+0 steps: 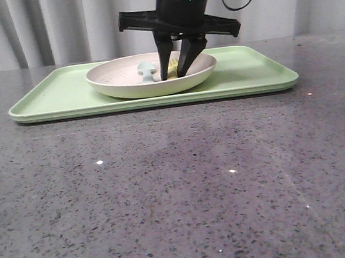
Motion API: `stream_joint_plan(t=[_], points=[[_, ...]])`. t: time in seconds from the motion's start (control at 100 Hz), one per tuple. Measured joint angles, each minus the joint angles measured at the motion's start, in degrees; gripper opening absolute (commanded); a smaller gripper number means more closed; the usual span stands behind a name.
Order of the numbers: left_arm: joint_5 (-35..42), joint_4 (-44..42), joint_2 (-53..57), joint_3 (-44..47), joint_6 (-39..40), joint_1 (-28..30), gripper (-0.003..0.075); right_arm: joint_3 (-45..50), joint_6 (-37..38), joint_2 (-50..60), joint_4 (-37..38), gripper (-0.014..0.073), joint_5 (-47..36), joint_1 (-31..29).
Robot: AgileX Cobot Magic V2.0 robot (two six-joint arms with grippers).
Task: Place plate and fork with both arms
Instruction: 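Lower the right gripper over the yellow fork on the plate, then close the right gripper on the yellow fork handle and lift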
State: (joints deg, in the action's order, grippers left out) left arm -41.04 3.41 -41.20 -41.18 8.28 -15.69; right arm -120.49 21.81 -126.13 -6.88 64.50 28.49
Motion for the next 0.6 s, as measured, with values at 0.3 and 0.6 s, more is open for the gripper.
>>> stream_joint_plan(t=[0.3,0.6], points=[[-0.1,0.0,0.0,0.0,0.0,0.0,0.0356,0.0,0.1,-0.1,0.0,0.0022,0.0,0.0],[-0.1,0.0,0.1,0.0,0.0,0.0,0.0356,-0.4,0.0,-0.1,0.0,0.0021,0.1,0.0]])
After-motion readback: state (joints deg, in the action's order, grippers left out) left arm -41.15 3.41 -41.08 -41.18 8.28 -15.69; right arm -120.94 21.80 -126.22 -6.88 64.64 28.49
